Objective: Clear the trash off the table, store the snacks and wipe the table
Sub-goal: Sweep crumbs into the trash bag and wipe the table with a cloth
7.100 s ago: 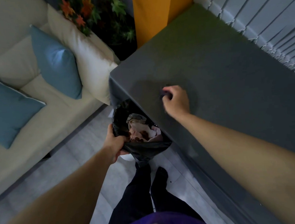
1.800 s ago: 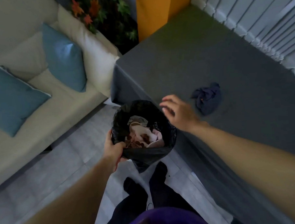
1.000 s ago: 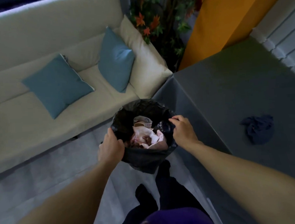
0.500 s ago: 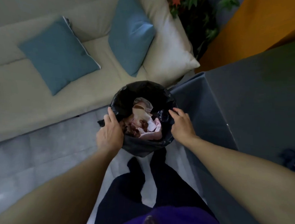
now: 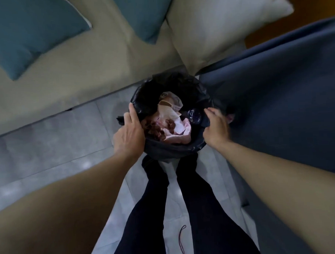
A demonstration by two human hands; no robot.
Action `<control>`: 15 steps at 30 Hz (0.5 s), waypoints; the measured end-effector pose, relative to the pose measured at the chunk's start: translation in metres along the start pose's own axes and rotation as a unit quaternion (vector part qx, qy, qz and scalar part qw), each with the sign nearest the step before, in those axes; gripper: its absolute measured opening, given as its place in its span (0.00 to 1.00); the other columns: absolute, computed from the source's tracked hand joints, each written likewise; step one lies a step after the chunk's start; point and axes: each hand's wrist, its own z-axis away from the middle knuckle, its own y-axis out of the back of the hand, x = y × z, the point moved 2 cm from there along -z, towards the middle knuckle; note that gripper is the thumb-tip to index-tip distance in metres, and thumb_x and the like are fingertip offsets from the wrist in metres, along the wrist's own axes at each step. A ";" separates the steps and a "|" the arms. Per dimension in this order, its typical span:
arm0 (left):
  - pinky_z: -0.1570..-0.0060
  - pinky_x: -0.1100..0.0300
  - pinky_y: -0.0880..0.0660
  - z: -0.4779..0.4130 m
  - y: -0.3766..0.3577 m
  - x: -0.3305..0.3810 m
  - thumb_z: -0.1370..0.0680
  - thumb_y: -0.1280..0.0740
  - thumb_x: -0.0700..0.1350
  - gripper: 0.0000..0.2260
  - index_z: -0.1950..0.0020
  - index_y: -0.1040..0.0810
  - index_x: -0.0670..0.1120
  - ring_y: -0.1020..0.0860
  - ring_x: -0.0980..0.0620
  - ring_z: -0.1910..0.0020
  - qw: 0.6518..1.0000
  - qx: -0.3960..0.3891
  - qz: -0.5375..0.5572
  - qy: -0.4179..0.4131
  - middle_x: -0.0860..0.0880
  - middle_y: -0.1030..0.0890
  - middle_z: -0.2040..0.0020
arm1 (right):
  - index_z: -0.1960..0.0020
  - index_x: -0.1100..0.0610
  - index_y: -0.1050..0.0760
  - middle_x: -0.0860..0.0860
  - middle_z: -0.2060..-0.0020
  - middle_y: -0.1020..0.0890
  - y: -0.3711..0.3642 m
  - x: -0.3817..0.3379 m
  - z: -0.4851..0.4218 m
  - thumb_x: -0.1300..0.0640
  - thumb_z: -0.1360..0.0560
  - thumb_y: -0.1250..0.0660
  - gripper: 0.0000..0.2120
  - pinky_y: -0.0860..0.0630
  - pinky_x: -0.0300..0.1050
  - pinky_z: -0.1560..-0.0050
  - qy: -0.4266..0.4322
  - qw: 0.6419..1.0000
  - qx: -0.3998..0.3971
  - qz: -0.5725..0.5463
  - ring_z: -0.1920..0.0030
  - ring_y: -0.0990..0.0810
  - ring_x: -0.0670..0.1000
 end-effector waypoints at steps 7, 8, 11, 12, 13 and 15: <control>0.64 0.46 0.30 -0.059 -0.079 0.001 0.18 0.41 0.40 0.36 0.19 0.63 0.45 0.28 0.43 0.61 1.000 -0.014 0.015 -0.013 0.40 0.35 0.33 | 0.26 0.62 0.33 0.55 0.26 0.33 -0.061 0.041 -0.055 0.74 0.30 0.39 0.32 0.40 0.40 0.27 0.002 1.000 -0.009 -0.019 0.27 0.34 0.54; 0.63 0.44 0.28 -0.066 -0.089 0.000 0.18 0.41 0.41 0.36 0.19 0.63 0.46 0.27 0.42 0.60 1.000 -0.015 0.021 -0.014 0.40 0.35 0.33 | 0.26 0.62 0.33 0.54 0.26 0.33 -0.068 0.046 -0.062 0.74 0.30 0.39 0.32 0.41 0.39 0.28 0.002 1.000 -0.009 -0.018 0.27 0.34 0.54; 0.58 0.41 0.23 -0.085 -0.117 -0.002 0.18 0.39 0.42 0.37 0.19 0.63 0.47 0.23 0.39 0.55 0.998 -0.021 0.047 -0.023 0.39 0.35 0.32 | 0.25 0.61 0.35 0.53 0.25 0.34 -0.087 0.057 -0.079 0.74 0.29 0.39 0.32 0.42 0.36 0.29 -0.002 1.000 -0.021 -0.010 0.27 0.34 0.53; 0.57 0.41 0.23 -0.090 -0.125 -0.003 0.18 0.38 0.43 0.38 0.19 0.63 0.48 0.23 0.39 0.53 0.998 -0.021 0.057 -0.027 0.39 0.35 0.31 | 0.25 0.61 0.35 0.54 0.25 0.35 -0.092 0.060 -0.082 0.74 0.29 0.39 0.32 0.42 0.37 0.28 0.000 1.000 -0.026 -0.007 0.27 0.34 0.54; 0.57 0.42 0.23 -0.095 -0.131 -0.004 0.18 0.37 0.44 0.39 0.19 0.63 0.48 0.23 0.39 0.51 0.997 -0.024 0.065 -0.029 0.39 0.36 0.31 | 0.25 0.61 0.35 0.54 0.25 0.35 -0.098 0.063 -0.085 0.74 0.29 0.39 0.32 0.41 0.39 0.28 0.002 1.000 -0.029 -0.009 0.27 0.34 0.54; 0.58 0.45 0.26 -0.101 -0.141 -0.006 0.18 0.38 0.44 0.39 0.19 0.63 0.48 0.24 0.39 0.47 0.997 -0.033 0.071 -0.029 0.40 0.37 0.30 | 0.26 0.62 0.34 0.55 0.26 0.33 -0.108 0.067 -0.088 0.74 0.29 0.39 0.32 0.39 0.42 0.27 0.004 0.999 -0.030 -0.020 0.28 0.33 0.56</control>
